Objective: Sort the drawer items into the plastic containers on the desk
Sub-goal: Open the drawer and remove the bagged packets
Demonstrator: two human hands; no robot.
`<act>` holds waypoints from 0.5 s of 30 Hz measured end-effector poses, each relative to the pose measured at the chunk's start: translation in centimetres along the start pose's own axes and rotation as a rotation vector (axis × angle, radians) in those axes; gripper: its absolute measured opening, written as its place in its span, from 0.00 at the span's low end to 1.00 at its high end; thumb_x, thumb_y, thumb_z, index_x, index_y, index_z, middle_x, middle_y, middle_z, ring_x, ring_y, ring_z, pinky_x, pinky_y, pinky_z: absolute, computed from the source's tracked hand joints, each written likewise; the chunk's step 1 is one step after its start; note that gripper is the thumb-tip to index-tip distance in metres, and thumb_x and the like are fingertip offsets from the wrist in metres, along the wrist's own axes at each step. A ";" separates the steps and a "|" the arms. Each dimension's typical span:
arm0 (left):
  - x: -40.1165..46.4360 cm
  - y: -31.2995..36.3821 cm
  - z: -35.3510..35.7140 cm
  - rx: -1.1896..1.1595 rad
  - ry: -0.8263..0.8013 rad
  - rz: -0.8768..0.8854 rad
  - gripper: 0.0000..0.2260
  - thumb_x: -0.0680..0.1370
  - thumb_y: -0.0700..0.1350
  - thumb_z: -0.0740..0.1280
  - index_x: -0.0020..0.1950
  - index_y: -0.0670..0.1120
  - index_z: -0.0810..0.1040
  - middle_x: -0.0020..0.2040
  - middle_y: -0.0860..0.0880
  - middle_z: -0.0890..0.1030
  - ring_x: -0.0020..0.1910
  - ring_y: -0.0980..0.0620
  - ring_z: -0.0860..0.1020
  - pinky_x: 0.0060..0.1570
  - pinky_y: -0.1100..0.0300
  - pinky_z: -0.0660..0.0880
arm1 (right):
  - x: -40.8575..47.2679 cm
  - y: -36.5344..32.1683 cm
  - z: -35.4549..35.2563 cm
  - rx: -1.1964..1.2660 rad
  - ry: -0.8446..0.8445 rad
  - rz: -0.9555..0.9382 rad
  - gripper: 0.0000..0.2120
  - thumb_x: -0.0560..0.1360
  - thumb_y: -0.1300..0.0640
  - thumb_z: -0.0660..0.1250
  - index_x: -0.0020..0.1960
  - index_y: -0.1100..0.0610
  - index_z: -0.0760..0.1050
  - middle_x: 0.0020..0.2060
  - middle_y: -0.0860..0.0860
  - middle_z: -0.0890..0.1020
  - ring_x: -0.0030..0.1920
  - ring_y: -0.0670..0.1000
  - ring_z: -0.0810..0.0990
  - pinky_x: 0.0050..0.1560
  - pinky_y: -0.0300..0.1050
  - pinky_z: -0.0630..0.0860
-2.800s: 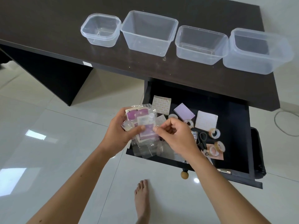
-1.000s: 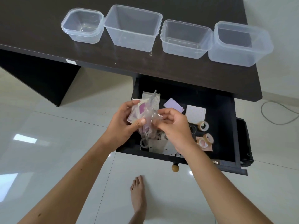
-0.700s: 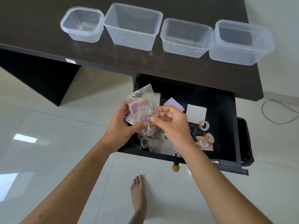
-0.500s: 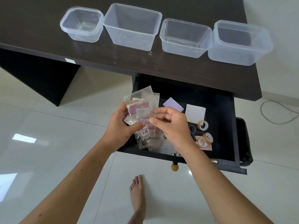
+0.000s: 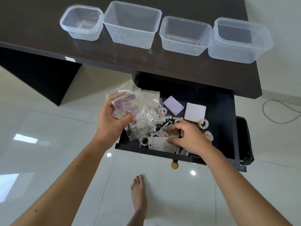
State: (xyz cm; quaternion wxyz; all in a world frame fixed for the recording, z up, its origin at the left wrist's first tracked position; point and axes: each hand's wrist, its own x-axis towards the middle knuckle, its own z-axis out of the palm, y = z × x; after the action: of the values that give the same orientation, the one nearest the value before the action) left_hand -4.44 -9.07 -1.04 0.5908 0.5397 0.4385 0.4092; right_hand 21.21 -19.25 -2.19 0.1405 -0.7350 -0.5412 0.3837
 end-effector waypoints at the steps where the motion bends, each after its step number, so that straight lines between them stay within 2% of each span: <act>1: 0.2 0.0 -0.3 -0.005 0.009 0.001 0.28 0.75 0.23 0.71 0.71 0.44 0.73 0.66 0.49 0.84 0.57 0.42 0.87 0.45 0.51 0.86 | 0.0 0.0 0.1 -0.058 -0.029 -0.018 0.14 0.73 0.50 0.81 0.58 0.46 0.85 0.53 0.44 0.79 0.48 0.37 0.76 0.44 0.28 0.67; 3: 0.5 0.1 -0.6 -0.002 0.011 -0.003 0.28 0.75 0.24 0.71 0.71 0.42 0.72 0.66 0.49 0.83 0.57 0.42 0.87 0.45 0.53 0.85 | 0.2 -0.1 0.4 -0.127 -0.060 -0.044 0.12 0.73 0.48 0.80 0.55 0.47 0.86 0.54 0.45 0.78 0.54 0.43 0.76 0.52 0.37 0.72; 5: 0.6 0.1 -0.7 0.004 0.000 -0.009 0.28 0.75 0.24 0.71 0.72 0.41 0.71 0.66 0.49 0.83 0.57 0.43 0.87 0.44 0.54 0.85 | 0.2 -0.1 0.3 -0.140 -0.053 -0.054 0.07 0.75 0.48 0.79 0.51 0.46 0.86 0.51 0.43 0.79 0.53 0.45 0.76 0.54 0.43 0.74; 8: 0.7 0.2 -0.6 -0.005 -0.012 -0.020 0.28 0.76 0.24 0.71 0.72 0.42 0.71 0.66 0.49 0.83 0.57 0.43 0.87 0.45 0.54 0.85 | -0.4 0.0 -0.6 -0.013 -0.037 -0.023 0.04 0.78 0.51 0.77 0.47 0.44 0.83 0.43 0.39 0.82 0.42 0.38 0.78 0.44 0.34 0.71; 10: 0.8 0.3 -0.3 -0.009 -0.030 -0.018 0.28 0.76 0.24 0.71 0.72 0.42 0.71 0.66 0.49 0.83 0.58 0.42 0.87 0.45 0.53 0.86 | -1.1 0.1 -1.7 0.090 -0.009 -0.014 0.04 0.79 0.52 0.76 0.48 0.44 0.82 0.42 0.41 0.84 0.39 0.37 0.79 0.41 0.30 0.72; 13: 0.8 0.7 0.9 0.010 -0.064 -0.003 0.28 0.76 0.23 0.70 0.72 0.43 0.71 0.66 0.49 0.83 0.58 0.42 0.86 0.45 0.52 0.85 | -2.5 0.2 -3.9 0.229 0.069 -0.008 0.04 0.80 0.53 0.73 0.51 0.44 0.81 0.46 0.43 0.85 0.45 0.44 0.82 0.47 0.40 0.79; 15: 0.9 1.0 2.1 0.016 -0.071 0.002 0.28 0.77 0.24 0.70 0.72 0.43 0.71 0.66 0.50 0.83 0.57 0.44 0.87 0.45 0.52 0.86 | -3.6 0.6 -5.7 0.289 0.150 0.000 0.04 0.81 0.54 0.72 0.53 0.46 0.81 0.48 0.43 0.86 0.47 0.46 0.84 0.46 0.43 0.79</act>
State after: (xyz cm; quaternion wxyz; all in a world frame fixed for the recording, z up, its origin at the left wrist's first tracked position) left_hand -2.19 -8.69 -0.01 0.6012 0.5591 0.4200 0.3867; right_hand 25.29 -21.58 2.68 0.2847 -0.7338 -0.4682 0.4015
